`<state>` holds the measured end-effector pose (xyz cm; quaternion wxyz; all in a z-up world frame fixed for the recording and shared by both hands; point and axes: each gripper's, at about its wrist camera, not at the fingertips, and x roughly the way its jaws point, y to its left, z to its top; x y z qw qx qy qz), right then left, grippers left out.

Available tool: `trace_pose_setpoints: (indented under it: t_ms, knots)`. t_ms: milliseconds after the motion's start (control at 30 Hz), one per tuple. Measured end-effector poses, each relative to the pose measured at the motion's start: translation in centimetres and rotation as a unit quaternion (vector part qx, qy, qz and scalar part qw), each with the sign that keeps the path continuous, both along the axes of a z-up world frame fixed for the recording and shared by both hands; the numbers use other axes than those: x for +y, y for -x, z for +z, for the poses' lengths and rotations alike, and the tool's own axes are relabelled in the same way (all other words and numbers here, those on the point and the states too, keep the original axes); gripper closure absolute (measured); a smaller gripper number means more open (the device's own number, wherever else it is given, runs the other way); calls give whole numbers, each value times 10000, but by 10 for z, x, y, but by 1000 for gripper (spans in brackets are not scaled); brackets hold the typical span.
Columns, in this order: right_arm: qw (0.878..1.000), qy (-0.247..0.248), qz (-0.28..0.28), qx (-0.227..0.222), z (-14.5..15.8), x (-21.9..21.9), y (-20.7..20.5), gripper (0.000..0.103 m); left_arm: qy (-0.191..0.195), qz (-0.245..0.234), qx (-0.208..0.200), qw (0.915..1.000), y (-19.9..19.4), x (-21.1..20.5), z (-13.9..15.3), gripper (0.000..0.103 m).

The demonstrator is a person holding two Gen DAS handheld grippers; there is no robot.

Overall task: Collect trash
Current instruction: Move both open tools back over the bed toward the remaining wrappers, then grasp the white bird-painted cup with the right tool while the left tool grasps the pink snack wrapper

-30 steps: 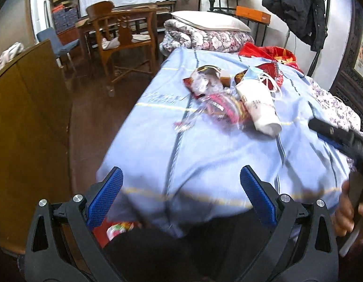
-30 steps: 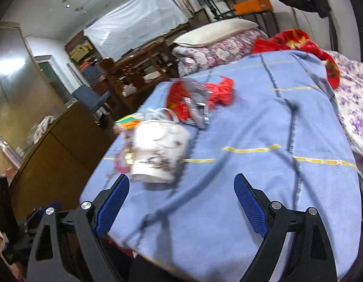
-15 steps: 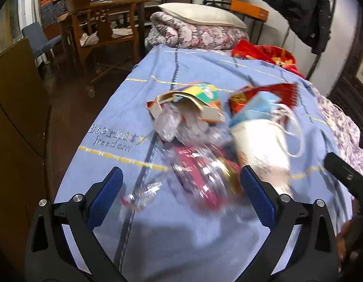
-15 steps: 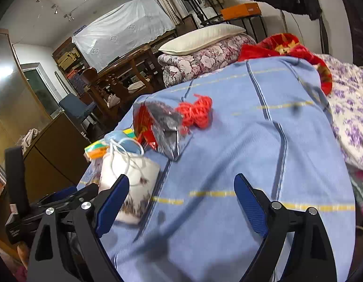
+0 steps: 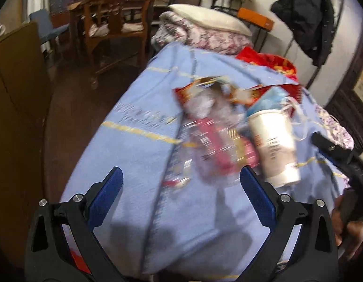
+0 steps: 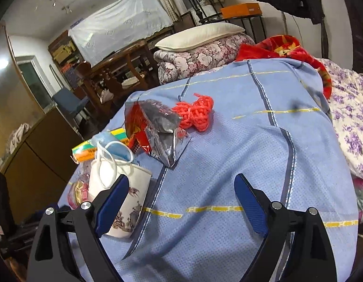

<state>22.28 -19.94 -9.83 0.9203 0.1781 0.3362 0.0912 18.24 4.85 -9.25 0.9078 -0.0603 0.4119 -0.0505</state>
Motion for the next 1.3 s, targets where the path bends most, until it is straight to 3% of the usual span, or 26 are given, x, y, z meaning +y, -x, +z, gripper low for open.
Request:
trace_pose_setpoints:
  t_ms: [167,233,267,367,567,733,867,967,1033,1300]
  knots:
    - [10000,60,9,63,-2,3,-3,14,-125,63,80,9999,-28,-21,-7,7]
    - [9999,20,16,109,-4,2,-4,14,108,212,322,9992,-43,-15,-17,6]
    - [9999,-26,25,150,-5,1,-6,14,203,273,275,9990,-43,-11,-16,6]
    - [9997,-123,34,202,-8,-2,-7,14,-77,552,141,9983,-36,1,-13,6]
    - [9996,-130,130,215,-8,1,-9,14,129,510,-23,9986,-11,26,-16,6]
    - [9996,-7,250,145,-6,7,-8,14,-128,332,-146,9993,-24,11,-8,6]
    - [9994,109,320,74,-4,12,-4,12,-2,435,-26,9990,-40,13,-17,6]
    - [9988,204,446,87,-3,17,-4,9,-176,475,-140,9986,-36,13,-22,18]
    - [9983,258,515,97,-3,20,-4,9,-107,252,-194,9994,-32,9,-19,52]
    - [9971,485,594,23,1,31,3,8,414,89,-665,9969,-6,28,6,53]
